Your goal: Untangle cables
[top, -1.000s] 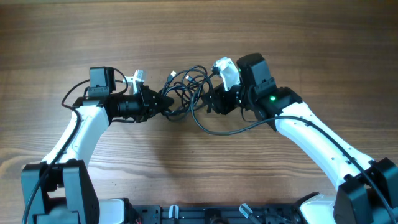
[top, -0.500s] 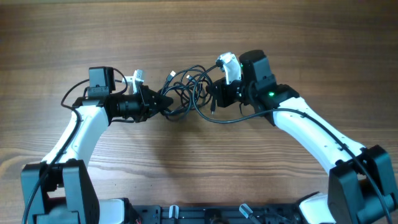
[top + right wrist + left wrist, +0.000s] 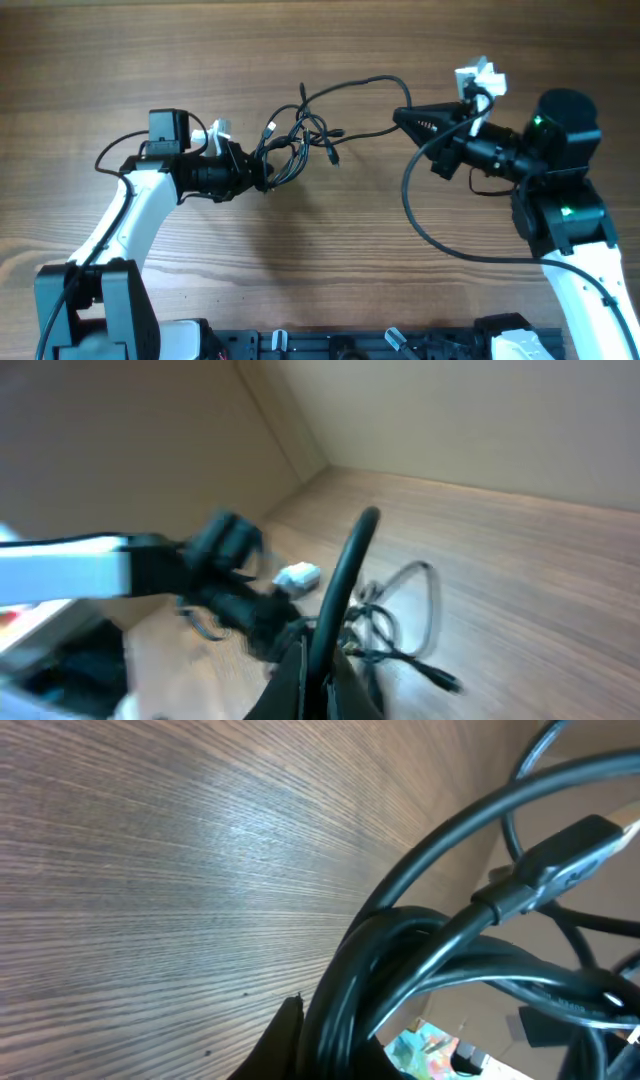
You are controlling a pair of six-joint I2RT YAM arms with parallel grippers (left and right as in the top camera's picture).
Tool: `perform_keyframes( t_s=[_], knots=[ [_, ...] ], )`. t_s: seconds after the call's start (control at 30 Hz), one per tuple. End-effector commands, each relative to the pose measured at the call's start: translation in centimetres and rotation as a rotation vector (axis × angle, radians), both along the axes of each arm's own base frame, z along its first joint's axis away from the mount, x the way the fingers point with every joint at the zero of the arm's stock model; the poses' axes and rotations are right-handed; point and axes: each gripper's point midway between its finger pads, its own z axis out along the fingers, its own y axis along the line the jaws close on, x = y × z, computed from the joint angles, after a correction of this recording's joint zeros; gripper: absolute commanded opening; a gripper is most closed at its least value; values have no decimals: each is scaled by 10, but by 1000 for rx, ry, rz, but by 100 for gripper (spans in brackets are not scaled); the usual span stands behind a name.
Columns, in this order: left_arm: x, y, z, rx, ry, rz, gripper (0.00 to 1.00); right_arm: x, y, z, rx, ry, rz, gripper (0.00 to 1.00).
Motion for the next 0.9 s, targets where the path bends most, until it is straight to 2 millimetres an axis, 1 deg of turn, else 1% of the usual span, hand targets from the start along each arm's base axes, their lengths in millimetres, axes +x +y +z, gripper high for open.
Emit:
perform_keyframes(
  t_s=[0.0, 0.03, 0.1, 0.13, 0.17, 0.2, 0.23, 0.3, 0.37, 0.4, 0.43, 0.47, 0.5, 0.53, 0.57, 0.63, 0.67, 0.7, 0.73, 0.77, 0.83, 0.87],
  knots=[
    [7, 35, -26, 195, 45, 115, 4, -86, 16, 51, 114, -165, 505, 4],
    [7, 34, -26, 195, 45, 114, 4, -109, 14, 56, 112, -235, 658, 5],
    [7, 35, -26, 195, 45, 115, 4, -106, 12, 59, 105, -252, 642, 6],
    [7, 35, -26, 195, 46, 115, 4, -94, 10, 61, 100, -261, 576, 9],
    [7, 35, -26, 196, 45, 114, 4, -78, 7, 64, 99, -261, 478, 8],
    [7, 35, -26, 197, 45, 115, 4, -68, 3, 67, 99, -267, 420, 7],
    [7, 36, -26, 203, 46, 117, 4, -59, -7, 77, 106, -283, 356, 7],
    [5, 36, -27, 203, 52, 116, 4, -61, -22, 98, 105, -337, 327, 7],
    [6, 37, -28, 210, 53, 119, 4, -78, -39, 126, 90, -410, 281, 8],
    [6, 37, -28, 210, 53, 119, 4, -85, -43, 134, 88, -436, 261, 8],
    [6, 37, -28, 210, 52, 119, 4, -92, -48, 139, 75, -479, 239, 8],
    [6, 37, -28, 210, 52, 119, 4, -93, -51, 140, 64, -497, 222, 8],
    [6, 37, -28, 210, 52, 119, 4, -89, -54, 139, 68, -477, 208, 8],
    [6, 37, -28, 210, 53, 119, 4, -80, -58, 136, 86, -422, 192, 8],
    [6, 37, -28, 210, 53, 118, 4, -66, -63, 129, 115, -336, 177, 9],
    [6, 36, -28, 209, 53, 118, 4, -30, -72, 100, 175, -125, 147, 10],
    [6, 36, -28, 209, 53, 118, 4, -10, -78, 73, 216, 25, 125, 10],
    [6, 36, -28, 209, 53, 118, 4, 3, -82, 49, 234, 114, 112, 10],
    [6, 36, -28, 209, 52, 118, 4, 14, -85, 20, 243, 190, 96, 11],
    [6, 36, -28, 209, 53, 118, 4, 22, -86, -4, 243, 248, 74, 15],
    [6, 36, -28, 209, 52, 118, 4, 33, -85, -39, 198, 312, 3, 21],
    [6, 36, -27, 209, 52, 118, 4, 38, -84, -57, 142, 332, -53, 25]
  ],
)
